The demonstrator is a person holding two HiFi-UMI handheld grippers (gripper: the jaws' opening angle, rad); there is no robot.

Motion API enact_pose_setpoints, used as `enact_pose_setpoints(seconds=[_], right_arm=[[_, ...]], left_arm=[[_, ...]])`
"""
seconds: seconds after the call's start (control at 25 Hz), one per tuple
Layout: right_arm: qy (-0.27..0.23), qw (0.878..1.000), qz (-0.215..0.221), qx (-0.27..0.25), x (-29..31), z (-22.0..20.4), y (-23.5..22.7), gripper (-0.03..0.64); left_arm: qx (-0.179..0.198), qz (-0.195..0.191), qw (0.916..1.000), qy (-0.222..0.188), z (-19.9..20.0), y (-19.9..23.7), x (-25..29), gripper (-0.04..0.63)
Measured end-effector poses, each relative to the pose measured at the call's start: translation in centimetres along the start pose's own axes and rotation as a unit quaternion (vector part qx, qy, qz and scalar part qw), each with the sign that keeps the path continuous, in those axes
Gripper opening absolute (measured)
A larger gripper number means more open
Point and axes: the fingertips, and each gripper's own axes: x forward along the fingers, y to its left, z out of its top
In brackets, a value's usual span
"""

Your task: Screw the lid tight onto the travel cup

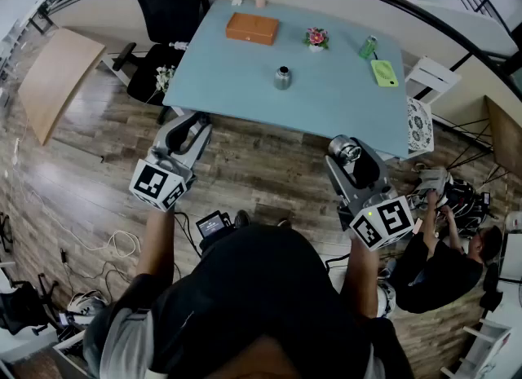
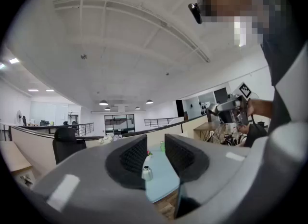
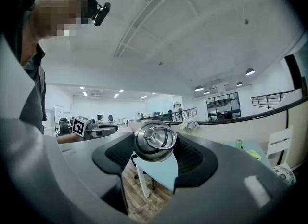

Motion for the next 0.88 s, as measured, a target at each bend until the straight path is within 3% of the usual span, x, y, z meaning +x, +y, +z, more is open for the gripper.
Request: enact_pose_setpoints(seconds=[0.6, 0.88], right_arm=[[0.019, 1.000, -0.022, 0.000, 5.2, -1.5, 1.0, 0.262], [0.017, 0.999, -0.035, 0.026, 7.8, -2.0, 2.0, 0.261]], left_arm=[[-0.016, -0.031, 0.9994, -0.004, -2.6, 4.2, 1.3, 0.146], [-0.029, -0.050, 0.9983, -0.010, -4.2, 6.8, 1.2, 0.146]])
